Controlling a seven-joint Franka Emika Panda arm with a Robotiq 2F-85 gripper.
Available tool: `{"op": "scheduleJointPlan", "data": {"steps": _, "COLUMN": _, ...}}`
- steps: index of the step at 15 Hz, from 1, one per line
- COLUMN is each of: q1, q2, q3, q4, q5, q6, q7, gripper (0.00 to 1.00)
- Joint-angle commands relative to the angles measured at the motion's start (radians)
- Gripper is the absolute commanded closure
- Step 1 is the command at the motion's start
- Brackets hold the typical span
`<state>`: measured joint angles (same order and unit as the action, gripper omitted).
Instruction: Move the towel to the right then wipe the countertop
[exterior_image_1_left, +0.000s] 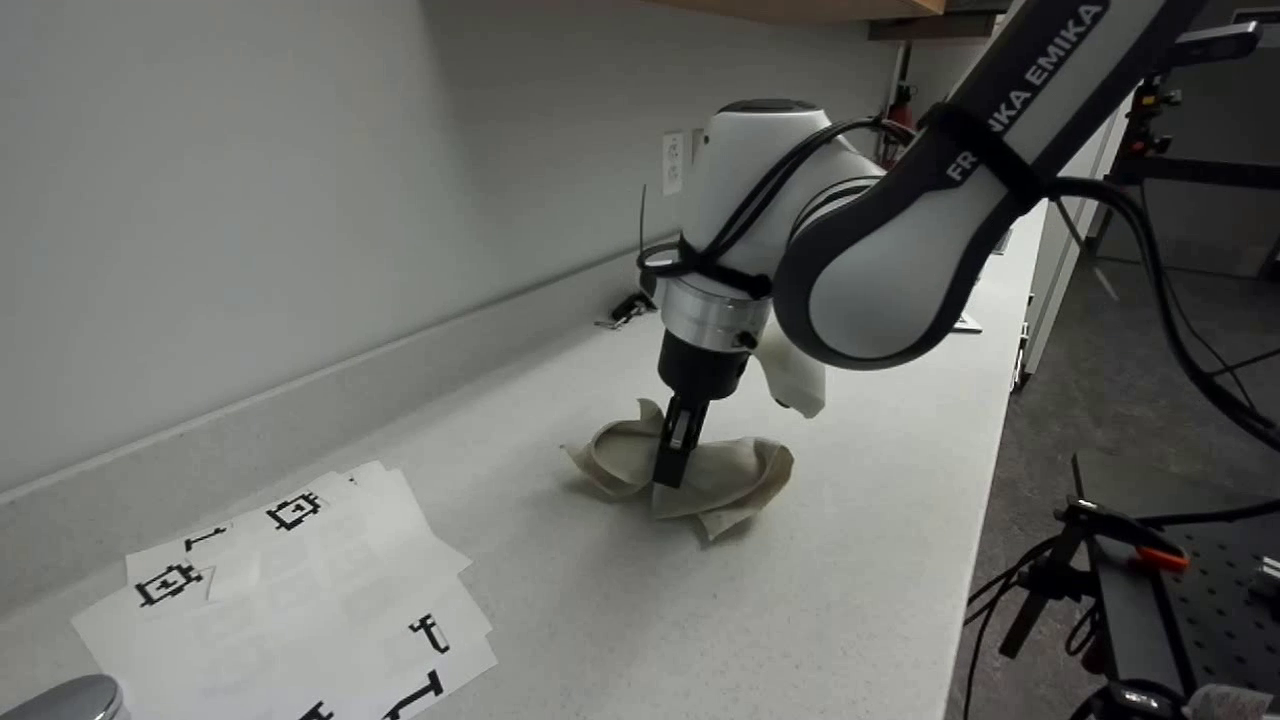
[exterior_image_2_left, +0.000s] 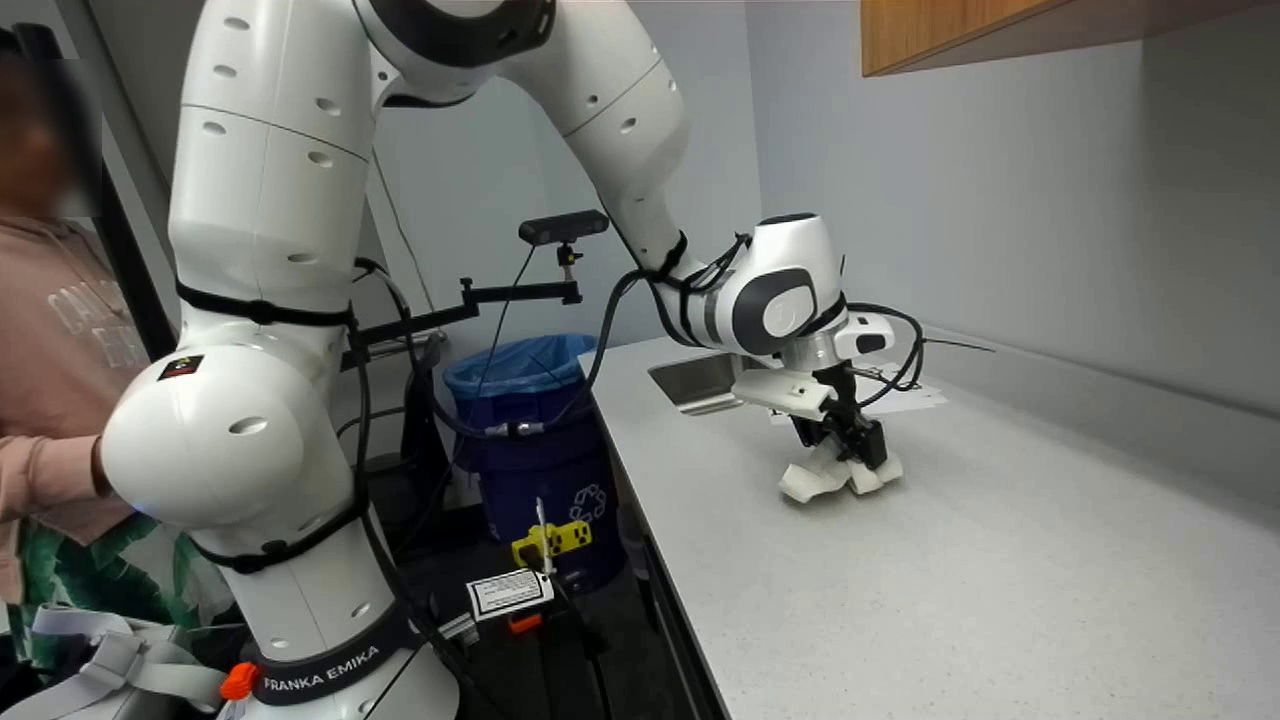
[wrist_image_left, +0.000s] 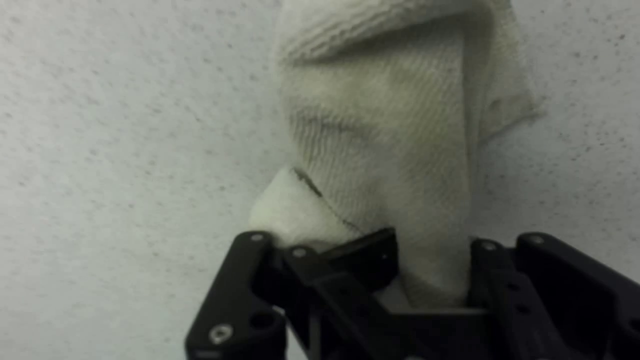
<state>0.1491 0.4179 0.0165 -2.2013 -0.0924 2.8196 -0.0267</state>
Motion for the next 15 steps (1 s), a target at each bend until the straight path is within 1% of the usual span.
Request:
{"op": "scheduleJointPlan", "data": {"steps": 1, "q1": 0.025, "q2": -0.125, "q3": -0.096, "q4": -0.147, "q5": -0.061, "q6": 0.074, "q7": 0.121, "gripper": 1.0}}
{"op": "scheduleJointPlan", "data": {"steps": 3, "q1": 0.037, "q2": -0.165, "q3": -0.16, "q4": -0.196, "q5": -0.109, "q6": 0.101, "q7": 0.185, "gripper": 1.0}}
{"op": "scheduleJointPlan", "data": {"steps": 6, "q1": 0.039, "q2": -0.201, "q3": -0.23, "q4": -0.245, "q5": -0.179, "q6": 0.127, "q7": 0.257, "gripper": 1.0}}
{"op": "scheduleJointPlan", "data": {"steps": 9, "q1": 0.029, "q2": -0.214, "q3": -0.261, "q4": -0.274, "q5": -0.221, "q6": 0.132, "q7": 0.307, "gripper": 1.0}}
{"op": "scheduleJointPlan", "data": {"steps": 10, "q1": 0.026, "q2": -0.217, "q3": -0.265, "q4": -0.28, "q5": -0.229, "q6": 0.13, "q7": 0.319, "gripper": 0.75}}
{"op": "scheduleJointPlan", "data": {"steps": 11, "q1": 0.024, "q2": -0.219, "q3": -0.266, "q4": -0.286, "q5": -0.231, "q6": 0.129, "q7": 0.33, "gripper": 0.73}}
{"op": "scheduleJointPlan", "data": {"steps": 12, "q1": 0.023, "q2": -0.221, "q3": -0.266, "q4": -0.291, "q5": -0.231, "q6": 0.13, "q7": 0.337, "gripper": 0.67}}
{"op": "scheduleJointPlan", "data": {"steps": 15, "q1": 0.03, "q2": -0.235, "q3": -0.269, "q4": -0.299, "q5": -0.242, "q6": 0.135, "q7": 0.36, "gripper": 0.44}}
